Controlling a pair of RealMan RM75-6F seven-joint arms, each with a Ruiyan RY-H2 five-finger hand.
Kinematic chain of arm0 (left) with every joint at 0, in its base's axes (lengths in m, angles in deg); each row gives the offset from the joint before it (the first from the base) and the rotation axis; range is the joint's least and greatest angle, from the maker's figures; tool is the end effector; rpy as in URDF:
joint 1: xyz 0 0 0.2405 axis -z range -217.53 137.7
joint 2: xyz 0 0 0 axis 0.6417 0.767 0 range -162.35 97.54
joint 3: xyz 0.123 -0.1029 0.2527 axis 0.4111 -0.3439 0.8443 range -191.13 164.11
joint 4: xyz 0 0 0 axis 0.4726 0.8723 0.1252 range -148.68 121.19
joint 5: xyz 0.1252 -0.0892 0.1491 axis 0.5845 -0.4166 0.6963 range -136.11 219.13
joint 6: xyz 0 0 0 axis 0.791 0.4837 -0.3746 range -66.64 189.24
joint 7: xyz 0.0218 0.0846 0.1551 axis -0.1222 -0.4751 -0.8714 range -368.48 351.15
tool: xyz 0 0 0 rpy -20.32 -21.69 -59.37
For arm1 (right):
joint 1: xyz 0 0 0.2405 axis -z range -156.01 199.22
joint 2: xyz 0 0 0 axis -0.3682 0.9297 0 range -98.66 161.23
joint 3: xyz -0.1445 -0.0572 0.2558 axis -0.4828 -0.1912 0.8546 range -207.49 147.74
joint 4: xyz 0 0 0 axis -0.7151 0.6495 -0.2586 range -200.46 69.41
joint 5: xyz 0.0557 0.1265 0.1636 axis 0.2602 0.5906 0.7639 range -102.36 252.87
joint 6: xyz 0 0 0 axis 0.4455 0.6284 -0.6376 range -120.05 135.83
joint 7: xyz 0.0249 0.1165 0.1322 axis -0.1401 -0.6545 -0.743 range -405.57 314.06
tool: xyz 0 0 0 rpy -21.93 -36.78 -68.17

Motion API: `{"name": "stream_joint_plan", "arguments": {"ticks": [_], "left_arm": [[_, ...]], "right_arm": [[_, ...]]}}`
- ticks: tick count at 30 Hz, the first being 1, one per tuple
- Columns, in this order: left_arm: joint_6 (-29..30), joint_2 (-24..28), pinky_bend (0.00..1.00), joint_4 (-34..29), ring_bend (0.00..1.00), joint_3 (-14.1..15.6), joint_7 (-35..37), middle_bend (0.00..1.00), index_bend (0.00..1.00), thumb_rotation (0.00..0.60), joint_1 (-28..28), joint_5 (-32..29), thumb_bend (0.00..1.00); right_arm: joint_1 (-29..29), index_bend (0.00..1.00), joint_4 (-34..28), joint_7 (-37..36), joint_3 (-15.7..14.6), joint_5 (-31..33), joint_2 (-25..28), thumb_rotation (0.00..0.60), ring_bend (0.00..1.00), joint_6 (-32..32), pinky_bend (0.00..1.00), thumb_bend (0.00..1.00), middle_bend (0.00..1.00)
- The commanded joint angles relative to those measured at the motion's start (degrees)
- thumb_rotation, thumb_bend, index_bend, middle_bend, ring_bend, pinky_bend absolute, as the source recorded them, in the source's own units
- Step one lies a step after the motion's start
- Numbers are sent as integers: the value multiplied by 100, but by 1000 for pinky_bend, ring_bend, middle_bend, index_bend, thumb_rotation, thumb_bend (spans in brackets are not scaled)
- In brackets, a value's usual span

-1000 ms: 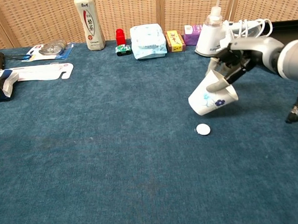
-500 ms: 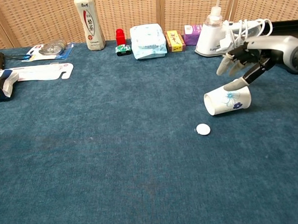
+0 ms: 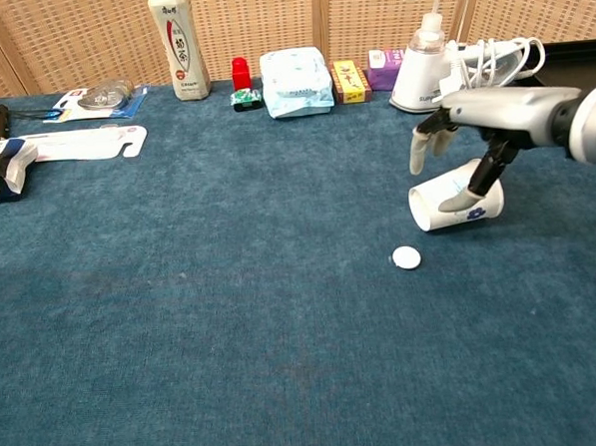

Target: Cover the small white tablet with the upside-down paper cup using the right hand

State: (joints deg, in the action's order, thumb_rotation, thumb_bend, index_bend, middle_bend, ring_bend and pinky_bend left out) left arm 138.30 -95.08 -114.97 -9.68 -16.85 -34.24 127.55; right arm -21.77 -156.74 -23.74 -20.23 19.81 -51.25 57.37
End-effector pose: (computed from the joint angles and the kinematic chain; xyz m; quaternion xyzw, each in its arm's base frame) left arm -0.3358 0.1900 0.1272 -0.6545 -0.4461 -0.3111 0.5252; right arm -0.1815 -0.3989 -0.0170 0.7518 -0.4214 0.3191 0.3942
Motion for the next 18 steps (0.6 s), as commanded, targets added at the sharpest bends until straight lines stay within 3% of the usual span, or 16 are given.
{"name": "stream_joint_plan", "arguments": {"ticks": [1, 9, 18], "left_arm": [[8, 9, 163, 32, 139, 2, 40, 213, 159, 350, -12, -14, 248], [-12, -6, 162, 151, 139, 4, 175, 213, 159, 349, -10, -17, 249], [-14, -24, 163, 180, 139, 7, 204, 213, 159, 353, -7, 0, 249]], "right_arm": [[-131, 355, 79, 415, -127, 163, -211, 556, 224, 209, 87, 257, 244], [-248, 355, 278, 1115, -300, 317, -430, 554, 202, 478, 87, 258, 240], [-237, 369, 394, 1258, -351, 392, -463, 556, 201, 572, 88, 258, 240]]}}
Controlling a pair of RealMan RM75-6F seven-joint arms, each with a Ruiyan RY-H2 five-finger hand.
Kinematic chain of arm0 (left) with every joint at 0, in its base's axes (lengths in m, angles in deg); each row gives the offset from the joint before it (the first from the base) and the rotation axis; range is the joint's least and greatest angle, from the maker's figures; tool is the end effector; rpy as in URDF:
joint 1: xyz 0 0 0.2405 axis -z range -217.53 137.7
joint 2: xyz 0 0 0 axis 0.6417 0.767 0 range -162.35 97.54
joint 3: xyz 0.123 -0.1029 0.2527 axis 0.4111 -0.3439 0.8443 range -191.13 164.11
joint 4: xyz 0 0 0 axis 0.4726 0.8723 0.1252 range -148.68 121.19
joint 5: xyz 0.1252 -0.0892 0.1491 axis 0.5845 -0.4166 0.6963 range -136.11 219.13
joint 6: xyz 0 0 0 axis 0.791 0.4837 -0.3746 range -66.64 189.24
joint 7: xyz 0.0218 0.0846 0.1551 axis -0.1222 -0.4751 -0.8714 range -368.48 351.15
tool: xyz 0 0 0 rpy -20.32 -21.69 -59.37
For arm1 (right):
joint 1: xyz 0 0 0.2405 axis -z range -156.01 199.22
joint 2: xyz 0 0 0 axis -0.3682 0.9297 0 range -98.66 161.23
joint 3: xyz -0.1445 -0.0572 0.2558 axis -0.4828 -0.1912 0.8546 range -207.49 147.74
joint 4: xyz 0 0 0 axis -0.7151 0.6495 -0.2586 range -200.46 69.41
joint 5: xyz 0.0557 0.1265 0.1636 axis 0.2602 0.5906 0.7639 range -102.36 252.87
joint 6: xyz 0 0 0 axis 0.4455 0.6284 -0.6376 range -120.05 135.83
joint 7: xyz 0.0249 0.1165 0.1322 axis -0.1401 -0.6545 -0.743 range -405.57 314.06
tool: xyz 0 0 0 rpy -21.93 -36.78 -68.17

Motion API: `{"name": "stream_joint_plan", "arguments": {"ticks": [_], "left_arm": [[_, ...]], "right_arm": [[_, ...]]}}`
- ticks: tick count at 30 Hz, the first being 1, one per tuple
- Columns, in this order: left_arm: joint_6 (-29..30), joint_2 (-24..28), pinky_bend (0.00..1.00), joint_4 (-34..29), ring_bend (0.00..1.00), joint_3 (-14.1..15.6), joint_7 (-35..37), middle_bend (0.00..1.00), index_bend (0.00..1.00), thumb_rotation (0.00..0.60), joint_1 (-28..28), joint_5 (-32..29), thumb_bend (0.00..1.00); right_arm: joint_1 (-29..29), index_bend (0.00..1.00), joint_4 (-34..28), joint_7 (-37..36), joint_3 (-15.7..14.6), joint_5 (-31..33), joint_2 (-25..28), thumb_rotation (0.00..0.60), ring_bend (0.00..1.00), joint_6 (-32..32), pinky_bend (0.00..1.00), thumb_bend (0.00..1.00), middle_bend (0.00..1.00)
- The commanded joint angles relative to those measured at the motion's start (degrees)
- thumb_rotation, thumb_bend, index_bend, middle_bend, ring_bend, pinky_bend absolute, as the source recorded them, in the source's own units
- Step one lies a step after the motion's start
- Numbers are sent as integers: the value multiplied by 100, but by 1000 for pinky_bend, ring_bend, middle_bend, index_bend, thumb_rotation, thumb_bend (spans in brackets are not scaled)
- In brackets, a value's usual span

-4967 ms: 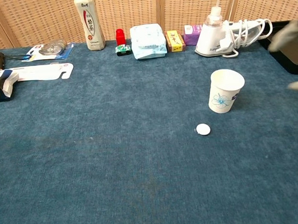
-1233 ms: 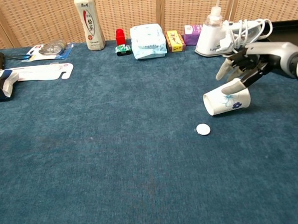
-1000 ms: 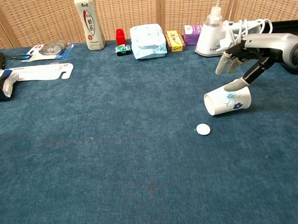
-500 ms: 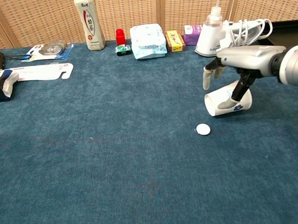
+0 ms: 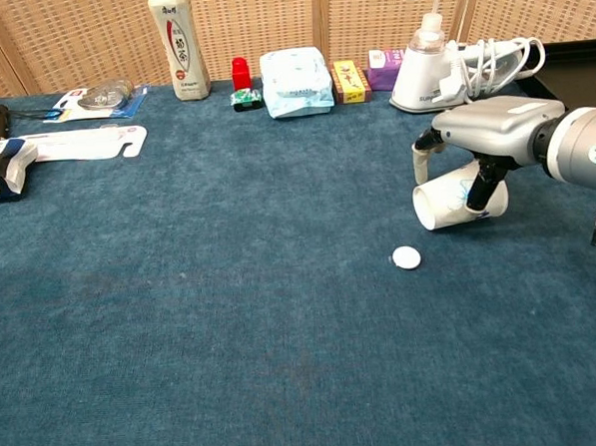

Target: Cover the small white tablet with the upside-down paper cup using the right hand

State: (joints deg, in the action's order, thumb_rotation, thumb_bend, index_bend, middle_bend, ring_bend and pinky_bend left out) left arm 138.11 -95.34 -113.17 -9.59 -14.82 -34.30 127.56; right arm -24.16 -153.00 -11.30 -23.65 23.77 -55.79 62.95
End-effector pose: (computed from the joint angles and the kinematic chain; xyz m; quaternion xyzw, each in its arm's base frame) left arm -0.3432 0.1897 0.1275 -0.6514 -0.4513 -0.3108 0.5249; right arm -0.1866 -0.4026 -0.0361 0.7774 -0.3466 0.2710 0.4495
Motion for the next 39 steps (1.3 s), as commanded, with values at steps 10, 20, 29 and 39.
{"name": "stream_joint_plan", "arguments": {"ticks": [10, 20, 29, 39], "left_arm": [[53, 41, 162, -10, 139, 4, 7, 213, 158, 348, -31, 5, 248], [26, 34, 163, 7, 139, 14, 13, 213, 158, 349, -26, 10, 248], [-18, 44, 163, -35, 139, 19, -42, 213, 159, 348, -7, -1, 248], [4, 111, 163, -168, 139, 22, -151, 213, 158, 346, -5, 19, 249]], "right_arm": [[34, 477, 255, 129, -49, -87, -144, 556, 212, 148, 87, 260, 264], [294, 495, -437, -1076, 542, 319, 180, 557, 221, 40, 89, 261, 275], [622, 498, -1063, -2820, 956, 627, 578, 556, 233, -715, 93, 260, 288], [893, 498, -1072, -4250, 981, 140, 523, 556, 232, -1407, 90, 260, 288]]}}
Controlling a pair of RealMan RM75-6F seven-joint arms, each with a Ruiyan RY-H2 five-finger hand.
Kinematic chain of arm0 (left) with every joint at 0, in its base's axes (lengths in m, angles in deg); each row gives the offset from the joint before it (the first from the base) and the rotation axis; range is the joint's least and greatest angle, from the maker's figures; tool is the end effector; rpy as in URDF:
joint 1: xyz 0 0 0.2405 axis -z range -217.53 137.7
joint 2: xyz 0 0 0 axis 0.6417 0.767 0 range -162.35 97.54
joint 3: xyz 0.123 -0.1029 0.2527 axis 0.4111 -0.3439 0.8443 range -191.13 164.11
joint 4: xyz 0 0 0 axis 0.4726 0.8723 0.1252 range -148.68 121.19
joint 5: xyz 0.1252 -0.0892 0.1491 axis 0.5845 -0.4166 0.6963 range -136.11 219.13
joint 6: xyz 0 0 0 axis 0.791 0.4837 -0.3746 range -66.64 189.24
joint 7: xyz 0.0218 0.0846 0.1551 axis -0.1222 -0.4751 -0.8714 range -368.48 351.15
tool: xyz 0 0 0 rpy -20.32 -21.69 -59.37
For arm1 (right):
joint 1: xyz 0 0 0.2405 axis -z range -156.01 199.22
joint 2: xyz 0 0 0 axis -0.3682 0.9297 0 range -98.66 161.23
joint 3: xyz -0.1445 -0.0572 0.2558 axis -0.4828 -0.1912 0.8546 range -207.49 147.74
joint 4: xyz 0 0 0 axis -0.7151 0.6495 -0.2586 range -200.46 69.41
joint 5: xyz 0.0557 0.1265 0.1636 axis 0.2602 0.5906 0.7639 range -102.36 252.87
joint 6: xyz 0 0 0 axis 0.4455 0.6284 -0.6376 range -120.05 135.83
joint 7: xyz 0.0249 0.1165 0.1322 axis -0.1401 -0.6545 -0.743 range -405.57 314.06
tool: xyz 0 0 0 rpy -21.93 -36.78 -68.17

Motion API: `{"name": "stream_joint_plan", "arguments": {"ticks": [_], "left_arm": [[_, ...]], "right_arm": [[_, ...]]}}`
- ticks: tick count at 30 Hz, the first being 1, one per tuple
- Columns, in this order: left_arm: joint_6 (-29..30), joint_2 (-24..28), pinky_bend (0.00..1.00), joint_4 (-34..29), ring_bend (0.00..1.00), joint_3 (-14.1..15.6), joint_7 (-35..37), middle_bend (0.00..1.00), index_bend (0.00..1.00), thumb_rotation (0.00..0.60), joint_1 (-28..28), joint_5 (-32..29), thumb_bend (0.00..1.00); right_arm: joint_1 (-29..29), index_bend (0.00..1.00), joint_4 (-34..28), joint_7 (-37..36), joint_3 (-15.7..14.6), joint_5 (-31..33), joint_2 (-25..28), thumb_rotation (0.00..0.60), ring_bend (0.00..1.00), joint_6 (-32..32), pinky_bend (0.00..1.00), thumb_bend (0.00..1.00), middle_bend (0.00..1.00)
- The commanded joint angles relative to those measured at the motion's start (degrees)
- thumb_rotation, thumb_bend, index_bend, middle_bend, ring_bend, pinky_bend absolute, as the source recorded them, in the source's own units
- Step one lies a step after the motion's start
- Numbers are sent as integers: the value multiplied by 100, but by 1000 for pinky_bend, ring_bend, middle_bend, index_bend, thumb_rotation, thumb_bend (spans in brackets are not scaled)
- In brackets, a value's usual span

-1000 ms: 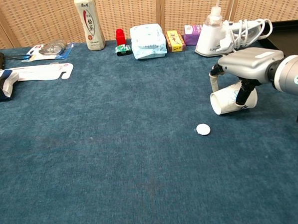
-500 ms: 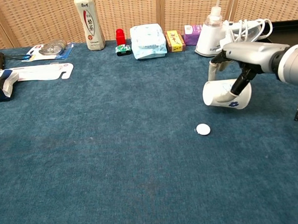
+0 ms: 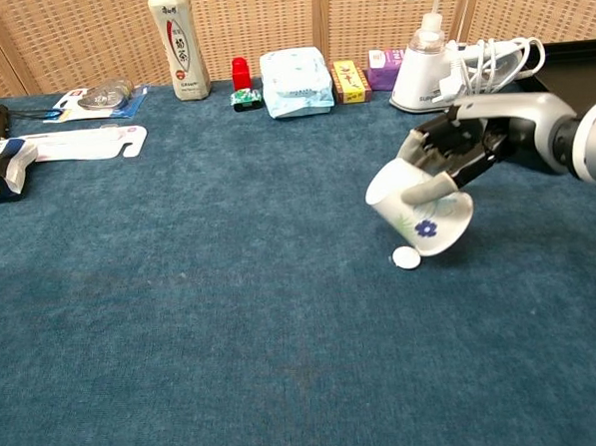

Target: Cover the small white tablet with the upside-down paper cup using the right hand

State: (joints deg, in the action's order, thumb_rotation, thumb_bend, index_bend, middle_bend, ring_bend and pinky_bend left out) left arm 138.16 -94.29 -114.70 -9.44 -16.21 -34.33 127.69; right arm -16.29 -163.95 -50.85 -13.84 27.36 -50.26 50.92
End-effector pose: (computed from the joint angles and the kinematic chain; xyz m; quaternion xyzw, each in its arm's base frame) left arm -0.3388 0.1885 0.1314 -0.6559 -0.4461 -0.3064 0.5262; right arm -0.1806 -0.3736 -0.0216 0.5608 -0.6830 0.3923 0.2552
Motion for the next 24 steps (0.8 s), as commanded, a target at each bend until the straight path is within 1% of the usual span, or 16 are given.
{"name": "stream_joint_plan", "arguments": {"ticks": [1, 4, 8, 11, 15, 24], "left_arm": [[1, 10, 163, -23, 139, 10, -20, 213, 158, 345, -5, 8, 249], [24, 29, 162, -52, 139, 14, -41, 213, 158, 342, -18, 9, 248], [55, 61, 163, -90, 139, 17, -69, 213, 159, 353, -35, 11, 249], [74, 85, 163, -116, 139, 15, -84, 213, 159, 345, -42, 14, 248], [109, 118, 162, -140, 139, 18, -85, 213, 159, 350, -62, 23, 248], [167, 155, 163, -181, 139, 31, -100, 213, 158, 345, -100, 58, 249]], "right_arm": [[117, 498, 50, -348, -6, -279, -62, 554, 232, -196, 89, 260, 288], [181, 497, 75, -659, 44, -414, -165, 552, 231, -183, 88, 260, 288], [238, 495, 200, -868, 48, -704, -348, 552, 231, -39, 87, 260, 288], [279, 493, 317, -1007, 4, -858, -482, 552, 231, 30, 87, 260, 288], [324, 490, 533, -1149, -70, -1045, -670, 553, 231, 122, 85, 260, 288], [410, 477, 755, -1487, -134, -1343, -737, 551, 230, 153, 78, 260, 286]]}}
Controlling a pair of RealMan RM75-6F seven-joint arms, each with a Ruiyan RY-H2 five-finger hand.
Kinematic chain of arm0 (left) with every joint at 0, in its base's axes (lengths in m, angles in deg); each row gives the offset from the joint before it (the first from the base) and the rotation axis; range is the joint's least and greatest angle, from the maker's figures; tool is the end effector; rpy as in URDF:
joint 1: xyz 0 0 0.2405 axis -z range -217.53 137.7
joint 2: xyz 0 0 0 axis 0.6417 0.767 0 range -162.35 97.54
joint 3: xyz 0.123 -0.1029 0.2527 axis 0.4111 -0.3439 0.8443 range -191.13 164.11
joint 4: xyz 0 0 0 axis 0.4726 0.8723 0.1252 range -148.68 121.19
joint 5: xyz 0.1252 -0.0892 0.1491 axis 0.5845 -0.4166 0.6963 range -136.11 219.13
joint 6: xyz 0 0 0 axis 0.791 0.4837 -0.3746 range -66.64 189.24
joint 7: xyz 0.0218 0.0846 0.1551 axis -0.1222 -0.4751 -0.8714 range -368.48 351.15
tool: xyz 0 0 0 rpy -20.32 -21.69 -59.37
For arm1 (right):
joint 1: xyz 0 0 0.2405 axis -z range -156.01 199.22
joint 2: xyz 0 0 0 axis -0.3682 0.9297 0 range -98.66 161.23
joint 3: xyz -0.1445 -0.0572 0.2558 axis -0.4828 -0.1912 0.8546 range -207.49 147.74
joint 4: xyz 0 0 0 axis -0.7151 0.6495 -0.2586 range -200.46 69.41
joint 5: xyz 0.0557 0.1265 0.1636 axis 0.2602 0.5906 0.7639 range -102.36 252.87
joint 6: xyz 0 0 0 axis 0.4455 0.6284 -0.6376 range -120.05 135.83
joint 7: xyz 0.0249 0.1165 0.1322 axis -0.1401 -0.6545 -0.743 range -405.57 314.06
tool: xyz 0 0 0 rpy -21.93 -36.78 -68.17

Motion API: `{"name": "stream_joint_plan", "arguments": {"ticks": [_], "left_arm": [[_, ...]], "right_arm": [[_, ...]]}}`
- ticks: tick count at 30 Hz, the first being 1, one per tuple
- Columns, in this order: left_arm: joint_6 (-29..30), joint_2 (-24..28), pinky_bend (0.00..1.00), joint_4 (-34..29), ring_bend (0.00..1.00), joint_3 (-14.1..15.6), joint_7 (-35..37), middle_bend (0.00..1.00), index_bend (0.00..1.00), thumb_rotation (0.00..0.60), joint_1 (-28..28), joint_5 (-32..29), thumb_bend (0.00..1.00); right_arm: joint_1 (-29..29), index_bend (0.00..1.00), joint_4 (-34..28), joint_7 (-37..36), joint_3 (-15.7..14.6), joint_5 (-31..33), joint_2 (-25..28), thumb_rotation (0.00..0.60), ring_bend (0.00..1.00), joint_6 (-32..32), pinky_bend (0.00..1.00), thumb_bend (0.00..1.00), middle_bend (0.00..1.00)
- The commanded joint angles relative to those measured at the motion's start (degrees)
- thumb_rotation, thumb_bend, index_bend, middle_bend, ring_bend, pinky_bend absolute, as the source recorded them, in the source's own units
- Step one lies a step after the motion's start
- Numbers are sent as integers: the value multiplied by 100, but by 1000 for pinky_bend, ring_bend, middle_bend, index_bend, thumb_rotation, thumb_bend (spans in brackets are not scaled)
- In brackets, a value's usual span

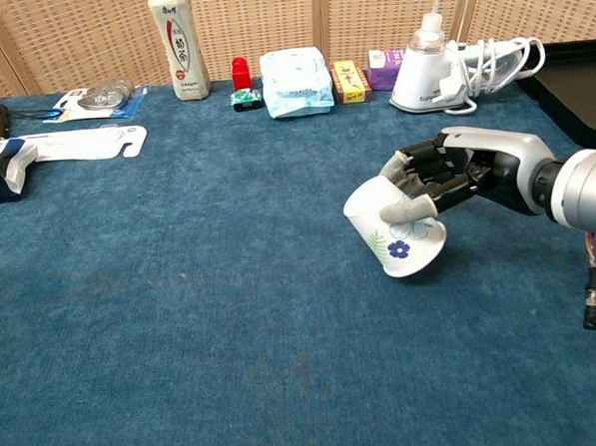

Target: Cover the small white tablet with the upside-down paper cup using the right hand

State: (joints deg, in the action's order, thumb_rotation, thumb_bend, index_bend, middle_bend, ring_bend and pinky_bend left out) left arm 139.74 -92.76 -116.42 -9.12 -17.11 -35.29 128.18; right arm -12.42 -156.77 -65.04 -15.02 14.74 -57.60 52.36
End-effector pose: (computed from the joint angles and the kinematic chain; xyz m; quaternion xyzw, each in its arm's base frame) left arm -0.3353 0.1824 0.1415 -0.6525 -0.4405 -0.3064 0.5351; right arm -0.1898 -0.3605 -0.0557 0.5172 -0.7068 0.4344 0.2105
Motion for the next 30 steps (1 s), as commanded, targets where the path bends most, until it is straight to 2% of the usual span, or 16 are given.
{"name": "stream_joint_plan", "arguments": {"ticks": [1, 9, 17, 26, 30], "left_arm": [[11, 4, 163, -16, 140, 0, -16, 213, 158, 344, -4, 14, 249], [17, 19, 162, -67, 139, -18, -66, 213, 158, 345, 4, 28, 249], [-6, -25, 163, -81, 139, -39, -111, 213, 159, 349, 32, 41, 249], [-19, -55, 163, -48, 139, -41, -89, 213, 159, 346, 35, 36, 249], [-3, -51, 162, -43, 139, -40, -73, 213, 158, 347, 33, 59, 248]], "right_arm": [[34, 469, 46, -104, -18, -121, -2, 552, 228, 23, 75, 260, 283], [117, 413, 134, -350, -94, -398, 89, 552, 213, 48, 50, 265, 259], [195, 204, 159, -523, -183, -689, 253, 535, 160, 108, 20, 272, 187], [300, 158, -32, -528, -274, -1039, 621, 448, 144, 332, 9, 285, 162], [330, 150, -259, -477, -265, -1163, 846, 444, 142, 460, 9, 286, 159]]}}
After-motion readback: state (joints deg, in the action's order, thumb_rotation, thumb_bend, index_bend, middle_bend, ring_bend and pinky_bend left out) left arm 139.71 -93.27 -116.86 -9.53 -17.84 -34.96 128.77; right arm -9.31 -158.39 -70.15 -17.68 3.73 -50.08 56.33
